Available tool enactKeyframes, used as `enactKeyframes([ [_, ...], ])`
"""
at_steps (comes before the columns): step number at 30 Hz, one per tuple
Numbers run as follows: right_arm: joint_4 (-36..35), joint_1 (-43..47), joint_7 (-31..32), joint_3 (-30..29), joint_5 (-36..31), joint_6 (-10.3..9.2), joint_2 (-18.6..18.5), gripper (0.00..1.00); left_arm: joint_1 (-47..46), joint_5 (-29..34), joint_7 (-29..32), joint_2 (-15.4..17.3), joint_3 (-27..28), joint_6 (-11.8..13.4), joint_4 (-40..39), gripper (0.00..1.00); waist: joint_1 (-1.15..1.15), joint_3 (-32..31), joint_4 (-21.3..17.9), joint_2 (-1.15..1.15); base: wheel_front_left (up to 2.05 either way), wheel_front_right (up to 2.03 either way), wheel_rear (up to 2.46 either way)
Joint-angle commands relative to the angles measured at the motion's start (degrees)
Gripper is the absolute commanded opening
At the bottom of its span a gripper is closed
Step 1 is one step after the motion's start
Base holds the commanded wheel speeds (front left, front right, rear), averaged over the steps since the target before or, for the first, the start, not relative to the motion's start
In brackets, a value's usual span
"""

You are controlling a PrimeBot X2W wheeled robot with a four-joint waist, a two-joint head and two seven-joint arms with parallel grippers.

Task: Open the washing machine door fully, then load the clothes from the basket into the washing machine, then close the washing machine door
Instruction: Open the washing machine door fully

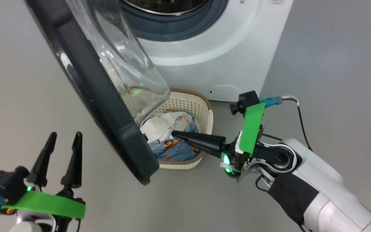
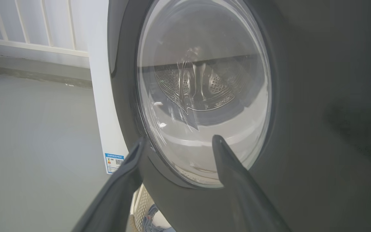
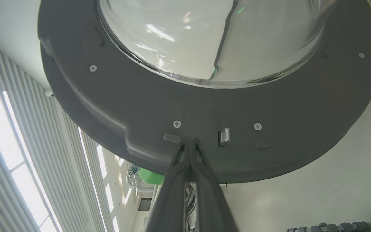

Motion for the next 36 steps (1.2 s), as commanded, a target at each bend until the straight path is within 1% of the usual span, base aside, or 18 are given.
enactKeyframes([
  [1, -2.5, 2.4, -0.8, -0.4, 0.7, 0.19, 0.0, 0.0, 0.3, 0.7, -0.4, 2.1, 2.6, -0.1, -1.0, 1.0, 0.0, -2.1, -1.8, 0.0, 0.0, 0.0, 0.0],
  [7, -6.0, 6.8, -3.2, -1.5, 1.7, 0.19, -2.4, 0.0, 3.0, 1.5, -0.4, 2.0, 3.4, -0.1, -1.1, 1.0, 0.0, -4.1, -3.9, 0.0, 0.0, 0.0, 0.0],
  [17, -10.4, 12.8, -7.4, -4.1, 1.3, 0.19, -4.8, 0.0, 4.5, 2.1, -0.4, 1.8, 4.1, -0.1, -0.7, 1.0, 0.0, -5.8, -5.8, 0.0, 0.0, 0.0, 0.0],
  [18, -10.9, 13.4, -8.3, -4.7, 1.0, 0.19, -4.9, 0.2, 4.7, 2.2, -0.4, 1.8, 4.3, -0.1, -0.7, 1.0, 0.0, -6.0, -6.0, 0.0, 0.0, 0.0, 0.0],
  [19, -11.4, 14.1, -9.2, -5.3, 0.6, 0.19, -5.0, 0.47, 4.9, 2.3, -0.4, 1.8, 4.5, -0.1, -0.8, 1.0, 0.0, -6.1, -6.3, 0.0, 0.0, 0.0, 0.0],
  [20, -12.1, 14.7, -10.0, -6.0, 0.3, 0.19, -5.0, 1.0, 5.2, 2.3, -0.4, 1.7, 4.7, -0.1, -0.8, 1.0, 0.0, -6.2, -6.5, 0.0, 0.0, 0.0, 0.0],
  [26, -15.0, 19.5, -14.5, -9.9, -3.1, 0.19, -5.9, 1.0, 6.3, 2.5, -0.4, 1.3, 5.5, -0.1, -0.8, 1.0, 0.0, -6.9, -7.4, 0.0, 0.0, 0.0, 0.0],
  [29, -16.3, 21.2, -18.6, -12.3, -6.9, 0.19, -6.0, 1.0, 6.4, 2.3, -0.4, 1.2, 5.6, -0.1, -0.9, 1.0, 0.0, -7.2, -8.0, 0.0, 0.0, 0.0, 0.0],
  [33, -17.0, 22.0, -27.2, -15.3, -15.7, 0.19, -6.0, 1.0, 6.6, 2.6, -0.4, 0.8, 5.8, -0.1, -1.2, 1.0, 0.0, -7.1, -8.7, 0.0, 0.0, 0.0, 0.0],
  [35, -16.5, 22.0, -32.7, -16.3, -20.6, 0.19, -5.7, 1.0, 6.5, 2.6, -0.4, 0.7, 5.9, -0.1, -1.2, 1.0, 0.0, -7.0, -9.0, 0.0, 0.0, 0.0, 0.0],
  [36, -15.7, 21.5, -37.2, -16.5, -25.4, 0.19, -5.8, 1.0, 6.4, 2.6, -0.4, 0.7, 6.0, -0.1, -1.2, 1.0, 0.0, -6.9, -9.2, 0.0, 0.0, 0.0, 0.0],
])
